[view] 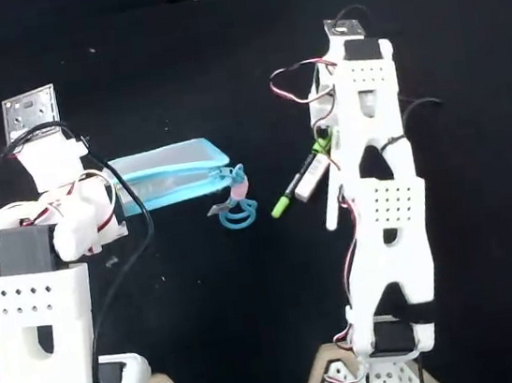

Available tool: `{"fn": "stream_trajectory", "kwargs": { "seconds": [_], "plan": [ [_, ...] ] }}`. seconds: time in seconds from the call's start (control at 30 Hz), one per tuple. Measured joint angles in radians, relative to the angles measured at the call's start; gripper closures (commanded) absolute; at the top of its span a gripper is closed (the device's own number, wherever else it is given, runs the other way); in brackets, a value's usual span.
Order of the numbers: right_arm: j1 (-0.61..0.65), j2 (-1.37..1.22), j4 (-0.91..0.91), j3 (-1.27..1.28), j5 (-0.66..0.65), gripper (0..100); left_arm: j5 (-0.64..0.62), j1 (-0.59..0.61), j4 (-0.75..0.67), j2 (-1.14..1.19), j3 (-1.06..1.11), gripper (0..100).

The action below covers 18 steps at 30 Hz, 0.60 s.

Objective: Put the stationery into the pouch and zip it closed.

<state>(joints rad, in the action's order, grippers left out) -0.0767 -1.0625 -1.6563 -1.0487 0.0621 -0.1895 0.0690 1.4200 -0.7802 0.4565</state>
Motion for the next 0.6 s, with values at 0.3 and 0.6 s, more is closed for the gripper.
{"fn": "stream_trajectory", "kwargs": {
  "seconds": [0.3,0.6],
  "plan": [
    [0.0,-0.044,-0.077,-0.226,-0.002,98.8,0.0,0.0,0.0,0.0,0.0,96],
    [0.0,-0.021,-0.077,-0.13,-0.002,98.8,0.0,0.0,0.0,0.0,0.0,96]
  ]
}}
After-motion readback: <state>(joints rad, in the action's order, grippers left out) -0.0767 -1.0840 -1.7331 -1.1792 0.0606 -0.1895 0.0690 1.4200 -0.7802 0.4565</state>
